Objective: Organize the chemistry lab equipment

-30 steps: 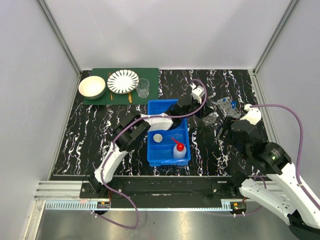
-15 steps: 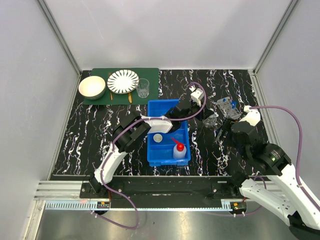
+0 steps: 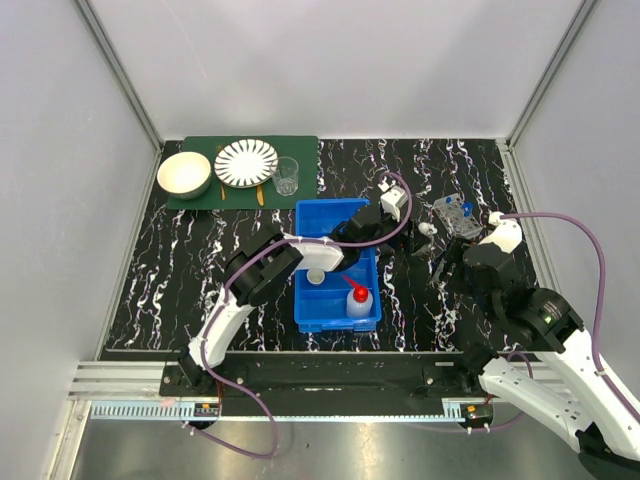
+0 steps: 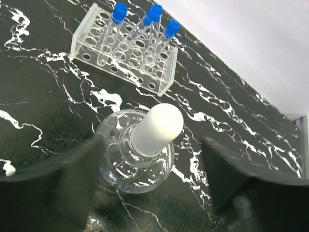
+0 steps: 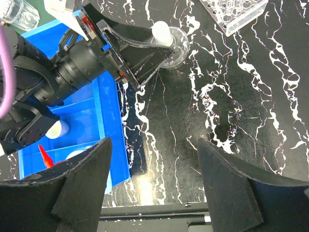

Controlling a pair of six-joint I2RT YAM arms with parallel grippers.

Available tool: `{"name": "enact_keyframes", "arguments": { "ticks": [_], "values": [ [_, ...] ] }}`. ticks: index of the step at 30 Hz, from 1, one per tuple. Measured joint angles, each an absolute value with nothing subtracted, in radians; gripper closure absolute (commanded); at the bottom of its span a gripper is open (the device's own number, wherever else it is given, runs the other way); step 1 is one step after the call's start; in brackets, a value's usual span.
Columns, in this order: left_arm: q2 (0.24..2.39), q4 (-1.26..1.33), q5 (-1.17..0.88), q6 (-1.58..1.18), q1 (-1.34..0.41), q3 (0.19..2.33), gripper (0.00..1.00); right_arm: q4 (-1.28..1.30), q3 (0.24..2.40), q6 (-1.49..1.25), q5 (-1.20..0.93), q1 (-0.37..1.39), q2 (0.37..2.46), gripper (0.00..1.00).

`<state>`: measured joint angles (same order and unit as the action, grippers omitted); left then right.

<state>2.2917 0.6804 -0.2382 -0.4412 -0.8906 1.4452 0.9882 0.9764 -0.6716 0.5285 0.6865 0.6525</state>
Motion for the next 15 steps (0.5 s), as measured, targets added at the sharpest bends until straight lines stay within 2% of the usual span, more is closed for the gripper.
{"name": "enact_keyframes", "arguments": {
  "ticks": [15],
  "values": [
    [2.251, 0.610, -0.233, -0.406, -0.891, 1.433, 0.01, 0.984, 0.976, -0.678, 0.512, 0.686, 0.653, 0.21]
  ]
}}
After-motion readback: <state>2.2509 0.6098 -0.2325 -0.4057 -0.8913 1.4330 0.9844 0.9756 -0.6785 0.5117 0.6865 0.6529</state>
